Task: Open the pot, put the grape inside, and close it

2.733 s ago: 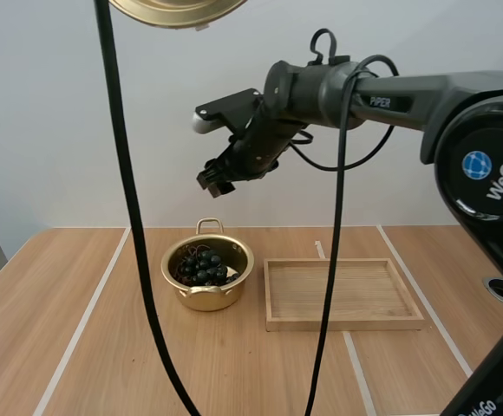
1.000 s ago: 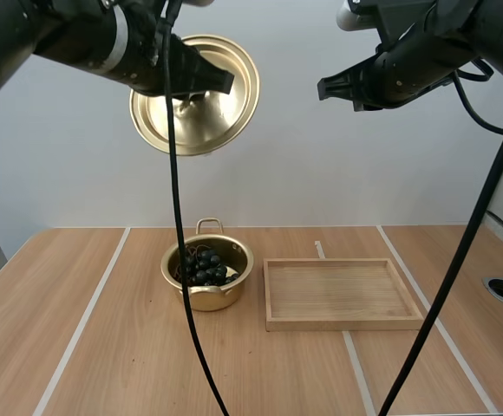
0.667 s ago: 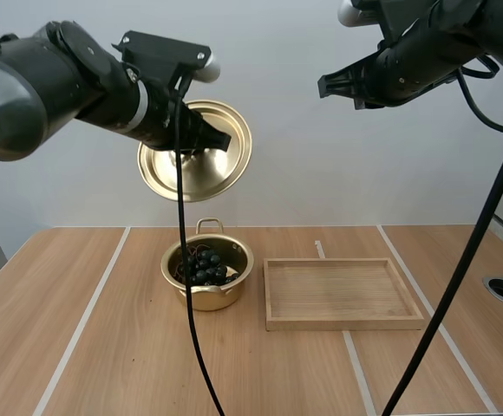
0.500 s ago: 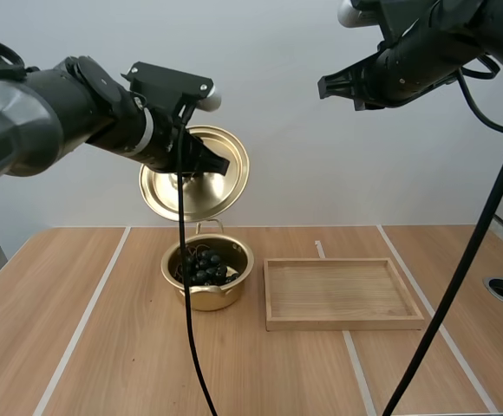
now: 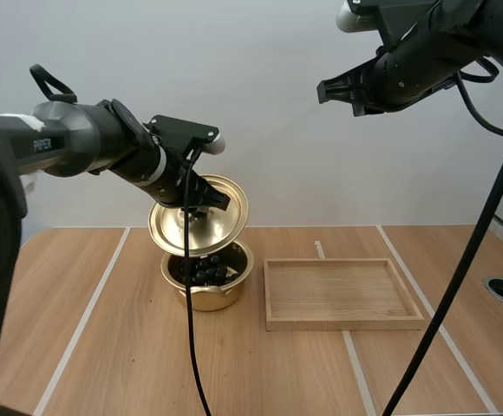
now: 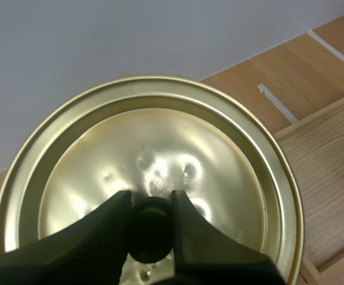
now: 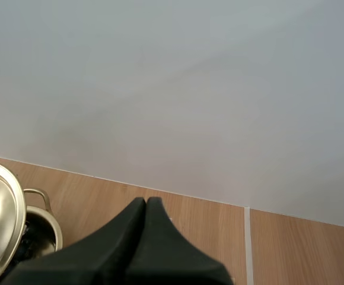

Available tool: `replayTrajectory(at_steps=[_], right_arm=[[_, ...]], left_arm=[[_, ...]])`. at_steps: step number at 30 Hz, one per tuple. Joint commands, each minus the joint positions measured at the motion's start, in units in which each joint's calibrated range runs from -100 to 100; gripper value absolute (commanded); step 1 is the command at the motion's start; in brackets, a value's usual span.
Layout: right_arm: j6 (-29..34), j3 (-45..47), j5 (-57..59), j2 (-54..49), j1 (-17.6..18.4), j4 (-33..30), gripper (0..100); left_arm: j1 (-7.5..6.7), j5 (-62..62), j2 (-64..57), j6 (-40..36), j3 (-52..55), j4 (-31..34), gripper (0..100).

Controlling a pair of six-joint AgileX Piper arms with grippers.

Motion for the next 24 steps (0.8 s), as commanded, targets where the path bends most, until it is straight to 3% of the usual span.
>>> replayTrajectory(at_steps=[1,24], right_arm=[[0.2,-0.1,0.3,-0.8,-0.2,0.1,0],[0.2,-0.1,0.8,-0.8,-0.2,0.1,0]], left_arm=[[-0.11,-0.4,2.2,0.2,0.0,-1.1,0],[-0.11,2.0,9.7,1.7,-0.1,-0.7,0]])
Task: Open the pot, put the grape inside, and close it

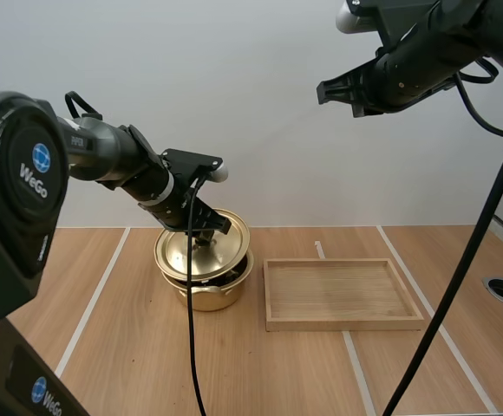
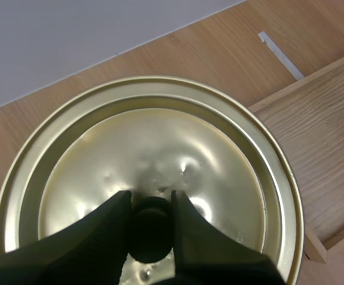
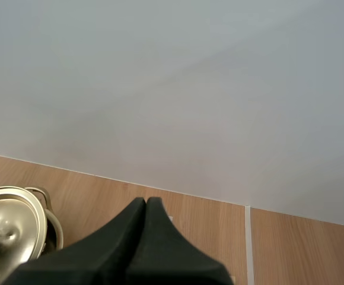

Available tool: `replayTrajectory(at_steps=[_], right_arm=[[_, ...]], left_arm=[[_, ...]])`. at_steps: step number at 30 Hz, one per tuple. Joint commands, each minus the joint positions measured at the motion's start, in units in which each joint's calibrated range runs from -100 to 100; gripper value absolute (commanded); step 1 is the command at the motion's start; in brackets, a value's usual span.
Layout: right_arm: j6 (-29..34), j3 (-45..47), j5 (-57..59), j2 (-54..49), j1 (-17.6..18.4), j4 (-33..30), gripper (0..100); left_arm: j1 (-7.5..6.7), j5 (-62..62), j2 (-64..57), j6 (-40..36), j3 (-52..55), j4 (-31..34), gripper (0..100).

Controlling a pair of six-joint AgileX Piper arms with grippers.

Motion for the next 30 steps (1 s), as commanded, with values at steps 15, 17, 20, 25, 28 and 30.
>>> replayTrajectory(at_steps=[15,17,20,25,28,30], right_arm=[[0.2,-0.1,2.5,-0.8,-0.2,2.5,0],[0.2,-0.1,3.0,-0.8,-0.2,2.5,0],[0.2,-0.1,3.0,-0.8,-0.2,2.5,0],[0.2,-0.1,3.0,-0.8,-0.2,2.7,0],[0.2,-0.1,3.0,-0.8,-0.2,2.7,0],[0.2,-0.1,3.0,-0.8,-0.2,2.7,0]], left_arm=[[-3.24,4.3,0.6,-3.3,-4.5,4.3,0],[-3.23,4.5,0.6,-6.1,-6.1,7.8,0],[-3.23,6.4,0.6,-8.5,-7.8,11.8,0],[-3.23,13.3,3.2,-9.7,-10.9,12.4,0],[-3.23,15.5,6.5,-10.4,-12.2,12.4,0],[-3.23,15.5,7.9,-10.5,-12.2,12.4,0]])
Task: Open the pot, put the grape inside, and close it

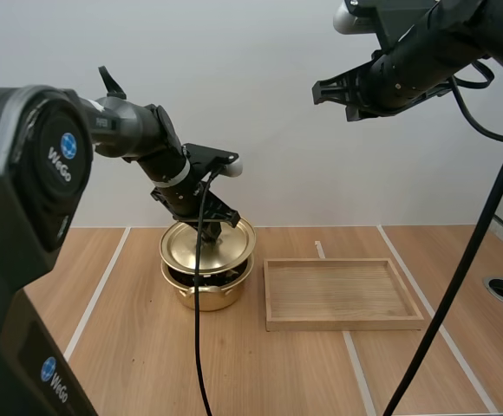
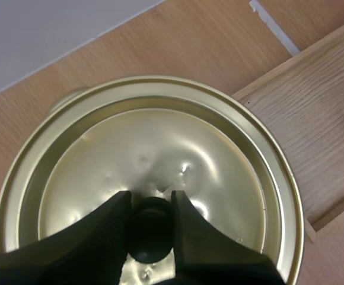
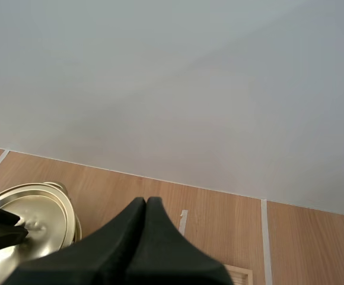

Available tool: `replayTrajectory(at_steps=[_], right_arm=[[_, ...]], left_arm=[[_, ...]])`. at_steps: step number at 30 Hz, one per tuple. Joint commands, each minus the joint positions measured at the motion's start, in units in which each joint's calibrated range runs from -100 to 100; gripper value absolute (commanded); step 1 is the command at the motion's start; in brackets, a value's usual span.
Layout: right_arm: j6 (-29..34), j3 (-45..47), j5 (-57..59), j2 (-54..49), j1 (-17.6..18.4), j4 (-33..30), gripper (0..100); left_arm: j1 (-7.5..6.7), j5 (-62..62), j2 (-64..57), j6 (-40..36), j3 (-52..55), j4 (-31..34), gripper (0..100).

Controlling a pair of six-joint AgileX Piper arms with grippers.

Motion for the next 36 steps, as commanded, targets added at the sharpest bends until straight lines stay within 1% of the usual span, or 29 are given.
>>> replayTrajectory(at_steps=[1,12,21,36], right_arm=[[0.1,-0.1,-0.3,-0.8,-0.2,0.1,0],[0.1,-0.1,-0.3,-0.8,-0.2,0.1,0],[0.1,-0.1,-0.3,-0.8,-0.2,0.1,0],[0.0,-0.1,0.2,-0.8,-0.2,0.1,0]], left_arm=[[-0.19,0.9,1.8,-0.8,-0.7,0.4,0],[-0.19,0.5,4.9,-1.6,-0.7,0.4,0],[-0.19,0.7,4.9,-2.9,-0.7,2.6,0],[-0.19,0.9,4.9,-3.1,-0.7,2.7,0]])
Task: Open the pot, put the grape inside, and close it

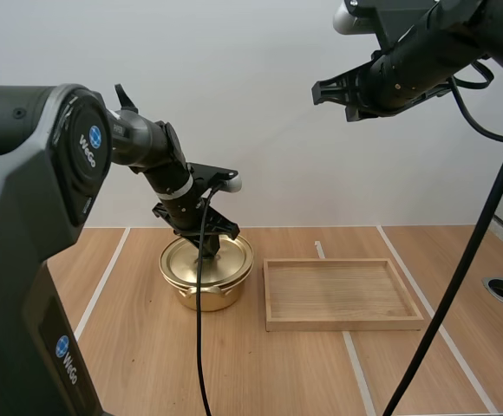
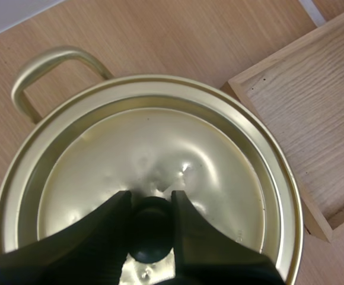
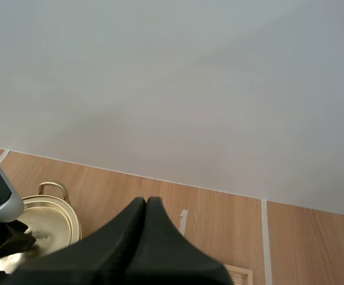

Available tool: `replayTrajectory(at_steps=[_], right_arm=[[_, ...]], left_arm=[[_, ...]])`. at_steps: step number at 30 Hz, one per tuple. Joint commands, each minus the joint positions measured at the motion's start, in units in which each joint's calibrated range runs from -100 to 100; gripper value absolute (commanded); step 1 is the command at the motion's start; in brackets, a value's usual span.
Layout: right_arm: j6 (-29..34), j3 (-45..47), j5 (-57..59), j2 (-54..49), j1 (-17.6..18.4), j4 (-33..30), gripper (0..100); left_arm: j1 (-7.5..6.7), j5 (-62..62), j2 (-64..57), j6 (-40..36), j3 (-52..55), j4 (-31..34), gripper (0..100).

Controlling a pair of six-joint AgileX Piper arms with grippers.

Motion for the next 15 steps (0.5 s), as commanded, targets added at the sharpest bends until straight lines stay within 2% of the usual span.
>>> replayTrajectory(at_steps=[1,3,5,9,11,13,15], right_arm=[[0.0,-0.1,0.1,-0.8,-0.2,0.1,0],[0.0,-0.1,0.1,-0.8,-0.2,0.1,0],[0.0,-0.1,0.3,-0.8,-0.2,0.1,0],[0.0,-0.1,0.3,-0.8,-0.2,0.1,0],[0.0,-0.1,0.3,-0.8,-0.2,0.1,0],[0.0,-0.1,0.3,-0.8,-0.2,0.1,0],[0.0,-0.1,0.3,-0.8,-0.2,0.1,0]], left_arm=[[-0.19,1.0,0.3,-0.9,-0.3,0.7,1],[-0.19,1.1,0.3,-1.1,-0.3,0.7,8],[-0.19,1.1,0.3,-1.4,-0.3,0.7,21],[-0.19,1.1,0.3,-1.6,-0.3,0.7,61],[-0.19,1.3,0.3,-1.6,-0.3,0.7,76],[-0.19,1.3,0.3,-1.6,-0.3,0.7,86],[-0.19,1.1,0.3,-1.6,-0.3,0.7,88]])
